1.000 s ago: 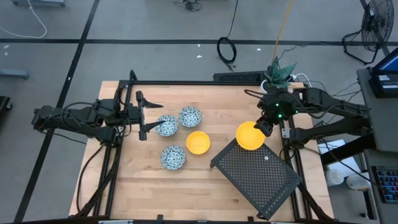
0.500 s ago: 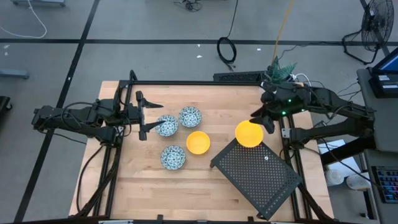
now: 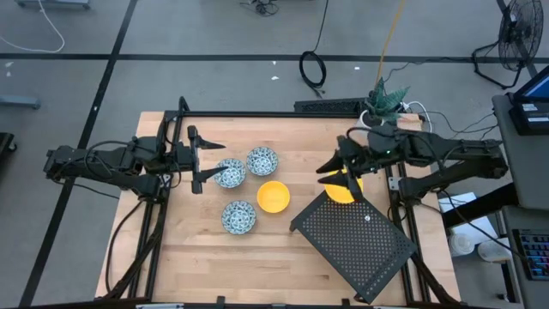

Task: Pick & Place Mini bowls
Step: Stack the yellow bowl on top of the yellow bowls on the shelf

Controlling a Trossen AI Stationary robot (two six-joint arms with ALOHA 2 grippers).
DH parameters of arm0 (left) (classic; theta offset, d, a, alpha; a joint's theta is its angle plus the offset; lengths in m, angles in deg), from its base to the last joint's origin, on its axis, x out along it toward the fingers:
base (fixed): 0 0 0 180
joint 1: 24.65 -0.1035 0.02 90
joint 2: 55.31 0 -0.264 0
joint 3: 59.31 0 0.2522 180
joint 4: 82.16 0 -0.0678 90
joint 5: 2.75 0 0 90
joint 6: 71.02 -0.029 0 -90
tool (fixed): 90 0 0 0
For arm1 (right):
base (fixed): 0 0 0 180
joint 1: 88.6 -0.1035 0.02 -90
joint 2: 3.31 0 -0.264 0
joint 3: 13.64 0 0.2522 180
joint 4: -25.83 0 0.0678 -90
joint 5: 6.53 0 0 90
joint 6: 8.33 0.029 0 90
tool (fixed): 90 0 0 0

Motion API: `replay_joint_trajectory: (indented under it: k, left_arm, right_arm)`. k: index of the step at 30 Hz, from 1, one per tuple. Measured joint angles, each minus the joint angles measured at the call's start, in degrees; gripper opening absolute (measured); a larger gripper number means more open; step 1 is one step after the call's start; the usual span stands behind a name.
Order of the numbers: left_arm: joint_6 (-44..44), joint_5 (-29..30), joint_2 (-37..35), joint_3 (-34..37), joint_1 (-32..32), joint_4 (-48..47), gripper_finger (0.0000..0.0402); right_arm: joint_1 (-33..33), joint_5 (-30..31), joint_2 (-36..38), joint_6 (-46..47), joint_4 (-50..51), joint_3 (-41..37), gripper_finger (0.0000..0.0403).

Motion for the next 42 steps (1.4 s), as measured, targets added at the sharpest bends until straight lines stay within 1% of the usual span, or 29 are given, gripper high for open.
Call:
replay_joint_trajectory:
  k: [8, 16, 19, 24, 27, 30, 34, 37, 39, 42]
  left_arm:
    - [9.29, -0.02, -0.02, 0.0, 0.02, 1.34, 0.0273]
    - [7.82, 0.0, 0.01, 0.0, 0.02, 1.68, 0.0273]
    - [7.87, 0.27, 0.64, 0.0, 0.02, 2.44, 0.0274]
    - [7.44, 3.38, 1.22, 0.02, 0.02, 7.28, 0.0274]
    - [8.14, 5.44, 1.4, 0.02, 0.02, 8.02, 0.0273]
    - [8.62, 5.38, 1.89, 0.02, 0.01, 6.64, 0.0273]
    - [8.71, 1.42, 5.57, -0.09, 0.02, 4.82, 0.0273]
    - [10.0, 1.16, 11.25, -2.76, 0.07, 3.27, 0.0273]
    - [13.15, 2.1, 15.57, -6.27, 0.02, -1.9, 0.0273]
    - [19.47, 3.36, 23.86, -12.61, -0.25, -13.46, 0.0273]
  right_arm:
    - [-1.96, 0.13, -0.18, -1.31, 0.58, 0.0, 0.0125]
    - [-6.03, 0.33, 1.7, -5.12, 6.38, -0.03, 0.0125]
    - [-8.02, 0.69, 3.22, -6.95, 5.34, -0.83, 0.0125]
    - [-10.2, 4.93, 8.41, -8.8, 2.13, -5.67, 0.0125]
    - [-10.45, 6.75, 12.97, -9.22, -0.5, -11.06, 0.0125]
    - [-10.47, 9.28, 18.09, -10.03, -6.26, -17.79, 0.0125]
    - [-10.42, 9.48, 23.91, -15.18, -19.7, -27.17, 0.0125]
    - [-10.43, 9.42, 27.03, -19.81, -27.97, -32.41, 0.0125]
    - [-10.42, 9.44, 28.51, -23.0, -29.95, -34.41, 0.0125]
    - [-10.42, 9.45, 29.81, -27.15, -30.25, -35.94, 0.0125]
